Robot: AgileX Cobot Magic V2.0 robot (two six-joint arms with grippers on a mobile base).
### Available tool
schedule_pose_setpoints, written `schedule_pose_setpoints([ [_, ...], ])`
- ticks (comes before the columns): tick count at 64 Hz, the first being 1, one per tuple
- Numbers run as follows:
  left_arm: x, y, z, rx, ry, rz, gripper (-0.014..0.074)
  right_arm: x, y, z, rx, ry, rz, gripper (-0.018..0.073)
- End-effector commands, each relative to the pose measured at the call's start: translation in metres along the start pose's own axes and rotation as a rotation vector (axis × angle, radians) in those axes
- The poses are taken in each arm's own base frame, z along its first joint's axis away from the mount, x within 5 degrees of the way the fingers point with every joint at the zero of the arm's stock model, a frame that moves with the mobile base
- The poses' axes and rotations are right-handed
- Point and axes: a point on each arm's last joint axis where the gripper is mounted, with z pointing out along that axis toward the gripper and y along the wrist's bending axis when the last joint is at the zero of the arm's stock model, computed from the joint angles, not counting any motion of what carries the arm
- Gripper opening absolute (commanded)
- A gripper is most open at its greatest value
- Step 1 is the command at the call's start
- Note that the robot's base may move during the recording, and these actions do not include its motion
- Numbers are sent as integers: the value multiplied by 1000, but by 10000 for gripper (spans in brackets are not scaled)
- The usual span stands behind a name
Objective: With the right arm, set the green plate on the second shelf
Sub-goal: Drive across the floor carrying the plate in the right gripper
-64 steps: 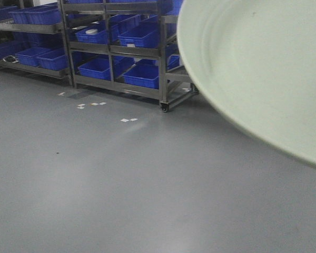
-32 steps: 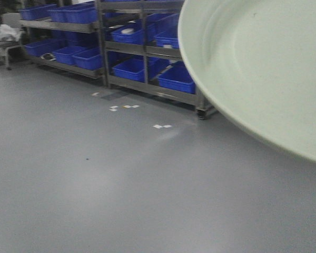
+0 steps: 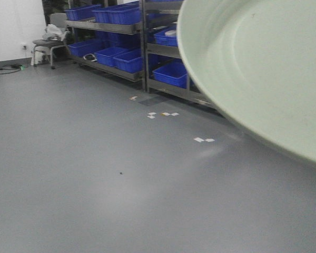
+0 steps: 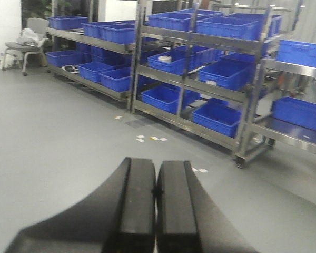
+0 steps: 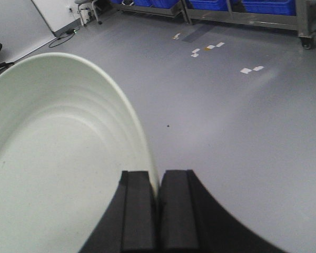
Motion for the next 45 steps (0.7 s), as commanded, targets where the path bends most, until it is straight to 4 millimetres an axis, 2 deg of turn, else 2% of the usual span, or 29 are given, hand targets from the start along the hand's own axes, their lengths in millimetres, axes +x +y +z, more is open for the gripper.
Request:
schedule_pose_setpoints([
  [1,5,1,0,11,-65,-12,130,-18,7,-3,-36,-125,16,56],
  [45,5,1,0,11,-65,-12,130,-18,7,-3,-36,-125,16,56],
])
